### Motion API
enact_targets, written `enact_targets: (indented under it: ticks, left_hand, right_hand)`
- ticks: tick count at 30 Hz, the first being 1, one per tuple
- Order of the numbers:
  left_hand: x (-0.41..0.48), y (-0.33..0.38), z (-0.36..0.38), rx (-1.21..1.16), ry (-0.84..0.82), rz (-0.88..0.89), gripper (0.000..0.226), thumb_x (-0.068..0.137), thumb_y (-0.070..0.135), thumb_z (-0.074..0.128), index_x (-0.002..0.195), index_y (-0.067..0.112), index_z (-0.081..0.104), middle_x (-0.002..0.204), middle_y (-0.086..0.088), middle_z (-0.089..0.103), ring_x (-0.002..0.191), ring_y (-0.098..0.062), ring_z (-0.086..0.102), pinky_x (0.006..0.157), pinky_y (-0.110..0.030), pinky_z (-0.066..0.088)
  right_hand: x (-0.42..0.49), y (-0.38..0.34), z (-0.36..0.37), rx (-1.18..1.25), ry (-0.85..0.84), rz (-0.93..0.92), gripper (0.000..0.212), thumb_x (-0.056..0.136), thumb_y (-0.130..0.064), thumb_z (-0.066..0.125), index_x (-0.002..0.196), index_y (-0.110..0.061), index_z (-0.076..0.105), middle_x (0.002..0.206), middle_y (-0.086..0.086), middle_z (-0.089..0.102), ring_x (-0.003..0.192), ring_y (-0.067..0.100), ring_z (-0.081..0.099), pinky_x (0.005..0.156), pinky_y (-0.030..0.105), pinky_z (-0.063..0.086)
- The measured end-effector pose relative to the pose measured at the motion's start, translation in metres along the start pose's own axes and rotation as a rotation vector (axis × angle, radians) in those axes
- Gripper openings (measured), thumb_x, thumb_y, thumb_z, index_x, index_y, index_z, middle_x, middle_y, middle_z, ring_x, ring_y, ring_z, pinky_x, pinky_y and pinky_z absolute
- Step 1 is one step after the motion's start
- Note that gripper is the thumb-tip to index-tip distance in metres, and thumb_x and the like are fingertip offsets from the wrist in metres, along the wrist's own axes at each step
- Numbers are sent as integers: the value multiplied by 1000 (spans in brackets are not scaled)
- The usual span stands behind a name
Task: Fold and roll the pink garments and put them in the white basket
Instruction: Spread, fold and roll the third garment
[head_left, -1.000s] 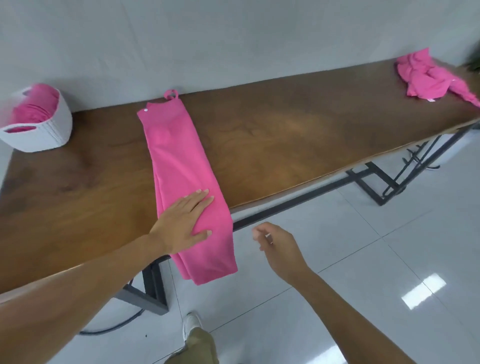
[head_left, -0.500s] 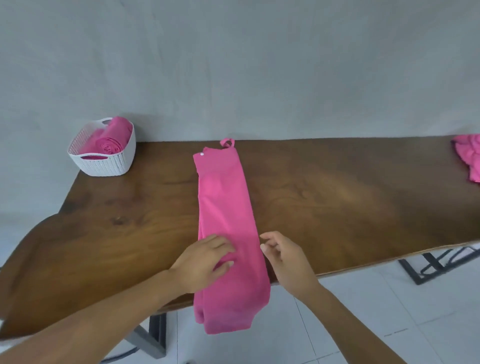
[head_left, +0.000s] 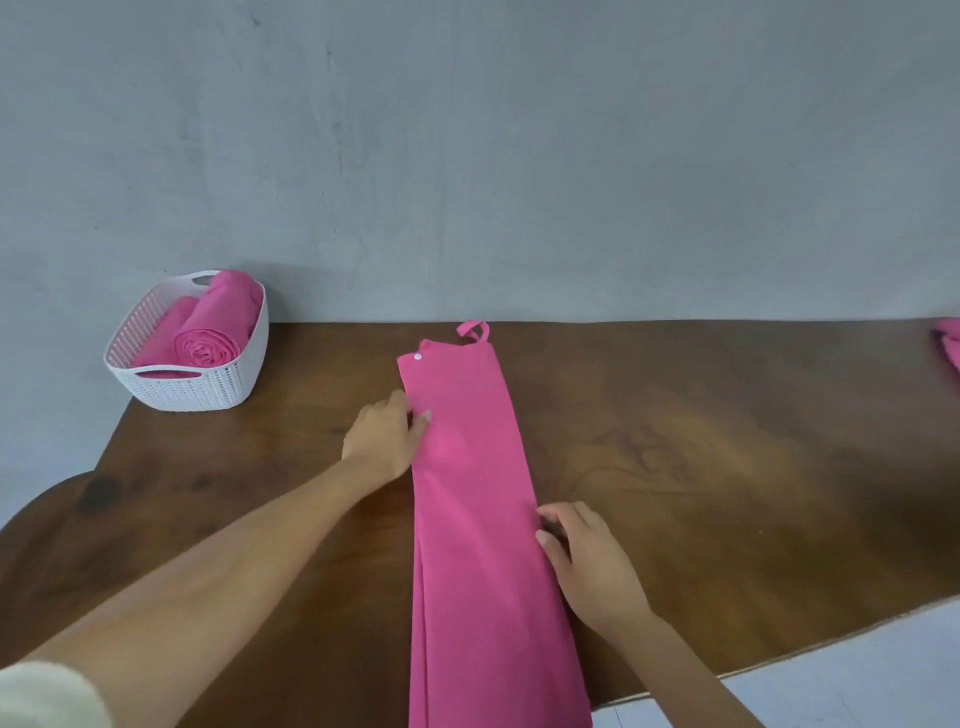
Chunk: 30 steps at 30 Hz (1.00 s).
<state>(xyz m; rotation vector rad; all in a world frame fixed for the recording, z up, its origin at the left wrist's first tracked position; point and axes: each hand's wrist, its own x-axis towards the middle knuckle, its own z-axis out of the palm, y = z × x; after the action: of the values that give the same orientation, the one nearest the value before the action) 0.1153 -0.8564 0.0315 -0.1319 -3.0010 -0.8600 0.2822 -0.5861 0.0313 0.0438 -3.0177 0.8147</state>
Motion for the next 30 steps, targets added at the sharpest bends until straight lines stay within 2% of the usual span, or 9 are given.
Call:
enact_targets:
  ticks: [3, 5, 7, 10, 15, 19, 22, 26, 30]
  left_hand:
    - [38, 9, 6, -60, -25, -120, 41, 102, 50, 46, 108, 9, 52, 101, -11, 64, 99, -36, 61, 77, -44, 52]
    - [64, 15, 8, -221, -40, -307, 50, 101, 49, 50, 122, 4, 50, 116, -17, 63, 108, -39, 61, 88, -47, 53]
    - [86, 20, 8, -375, -41, -529, 57, 98, 46, 56, 132, 1, 49, 125, -18, 62, 110, -38, 62, 91, -44, 53]
    - [112, 19, 9, -538, -54, -644, 50, 96, 40, 61, 126, 1, 59, 116, -16, 66, 94, -32, 64, 70, -32, 48]
    - [139, 17, 11, -674, -32, -699, 46, 93, 40, 70, 111, -1, 64, 92, -11, 61, 79, -24, 56, 68, -31, 42]
    - [141, 36, 5, -419, 53, -537, 30, 96, 32, 67, 75, 14, 56, 71, -2, 55, 69, -23, 55, 58, -29, 39]
    - [126, 53, 12, -386, 112, -321, 26, 94, 27, 68, 74, 19, 54, 77, 0, 61, 71, -21, 54, 58, -31, 39]
    - [97, 71, 29, -380, 86, -92, 25, 93, 25, 72, 74, 26, 56, 75, 8, 62, 69, -14, 56, 61, -31, 41]
    - [80, 75, 45, -335, 75, 45, 13, 93, 24, 73, 84, 24, 62, 77, 9, 64, 69, -10, 57, 59, -26, 41]
  right_hand:
    - [13, 4, 0, -1, -3, 3, 28, 103, -35, 51, 130, -31, 57, 118, -18, 54, 109, 1, 50, 97, 26, 47]
    - [25, 8, -1, -2, -8, -5, 29, 103, -36, 50, 131, -31, 56, 119, -19, 54, 111, 0, 50, 98, 25, 47]
    - [38, 13, -3, 0, -23, -12, 29, 104, -35, 50, 131, -31, 56, 118, -21, 54, 111, -1, 49, 98, 24, 46]
    - [61, 20, -8, -3, -51, -38, 29, 103, -34, 51, 132, -31, 55, 116, -21, 54, 109, -1, 49, 98, 26, 46]
    - [99, 35, -20, 24, -101, -73, 29, 103, -35, 51, 131, -35, 54, 112, -24, 53, 106, -2, 51, 93, 22, 47]
    - [136, 47, -32, 54, -110, -93, 26, 102, -36, 52, 128, -36, 56, 107, -23, 56, 98, -3, 55, 87, 22, 50]
    - [172, 49, -43, 56, -111, -120, 24, 102, -34, 53, 125, -34, 58, 105, -21, 58, 94, 0, 57, 84, 23, 50]
    - [227, 35, -61, 44, -121, -155, 24, 103, -34, 51, 126, -32, 57, 108, -19, 60, 92, 0, 58, 83, 22, 50]
    - [280, 13, -65, 8, -156, -208, 29, 103, -23, 54, 131, -28, 55, 121, -9, 60, 99, 3, 57, 89, 25, 49]
